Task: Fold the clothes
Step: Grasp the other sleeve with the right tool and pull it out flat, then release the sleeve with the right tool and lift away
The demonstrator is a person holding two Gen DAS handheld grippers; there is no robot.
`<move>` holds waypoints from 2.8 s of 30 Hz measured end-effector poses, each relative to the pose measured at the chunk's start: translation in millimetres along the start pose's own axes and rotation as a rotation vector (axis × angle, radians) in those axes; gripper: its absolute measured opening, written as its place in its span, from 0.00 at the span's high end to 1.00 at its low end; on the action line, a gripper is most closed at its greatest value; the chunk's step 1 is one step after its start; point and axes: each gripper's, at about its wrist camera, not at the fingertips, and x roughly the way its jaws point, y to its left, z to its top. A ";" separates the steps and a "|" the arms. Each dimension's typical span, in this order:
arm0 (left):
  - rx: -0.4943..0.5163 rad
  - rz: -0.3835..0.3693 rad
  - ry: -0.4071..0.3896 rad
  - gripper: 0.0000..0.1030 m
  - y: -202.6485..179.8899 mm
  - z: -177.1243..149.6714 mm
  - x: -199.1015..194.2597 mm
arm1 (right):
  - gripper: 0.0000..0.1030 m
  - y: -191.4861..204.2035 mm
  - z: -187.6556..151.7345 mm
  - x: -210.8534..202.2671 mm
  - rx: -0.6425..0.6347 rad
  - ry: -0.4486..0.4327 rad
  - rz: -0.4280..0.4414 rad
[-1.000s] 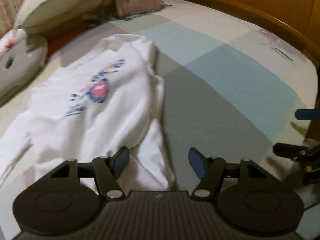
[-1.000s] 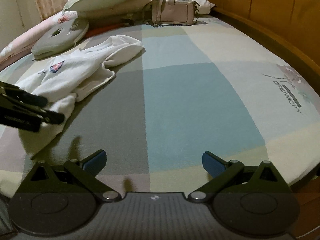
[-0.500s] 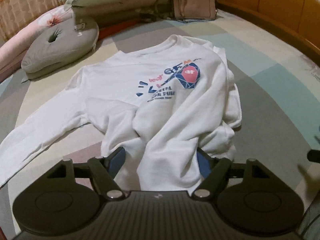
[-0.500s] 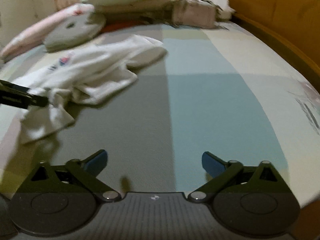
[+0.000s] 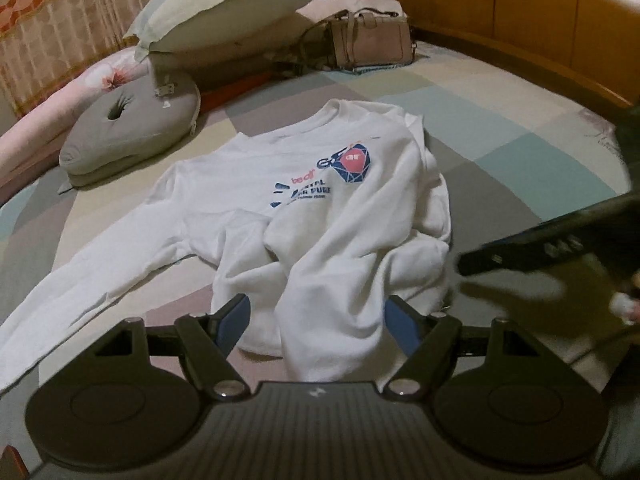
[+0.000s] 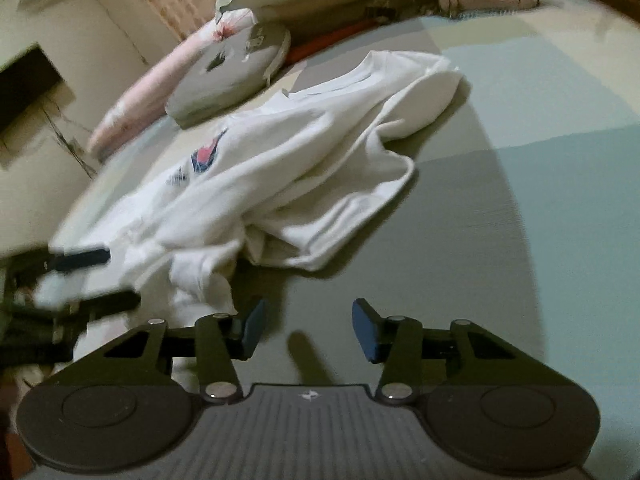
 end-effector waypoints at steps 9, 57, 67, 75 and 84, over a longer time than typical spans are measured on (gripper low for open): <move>-0.028 0.007 -0.007 0.27 1.1 -1.8 2.1 | 0.89 -19.4 18.2 31.5 0.162 -0.056 0.050; 0.037 -0.079 -0.017 0.26 -50.4 -8.8 -27.9 | 0.98 -56.7 -5.9 -100.1 0.051 -0.217 -0.310; 0.039 -0.090 -0.013 0.26 -54.7 -8.5 -27.3 | 0.98 -98.7 15.1 -139.4 0.024 -0.236 -0.507; 0.043 -0.085 -0.008 0.26 -56.4 -5.9 -26.1 | 0.95 -127.5 33.7 -146.4 0.048 -0.221 -0.652; 0.053 -0.105 -0.002 0.26 -62.1 -6.3 -21.7 | 0.52 -112.4 -7.4 -148.2 0.168 -0.259 -0.430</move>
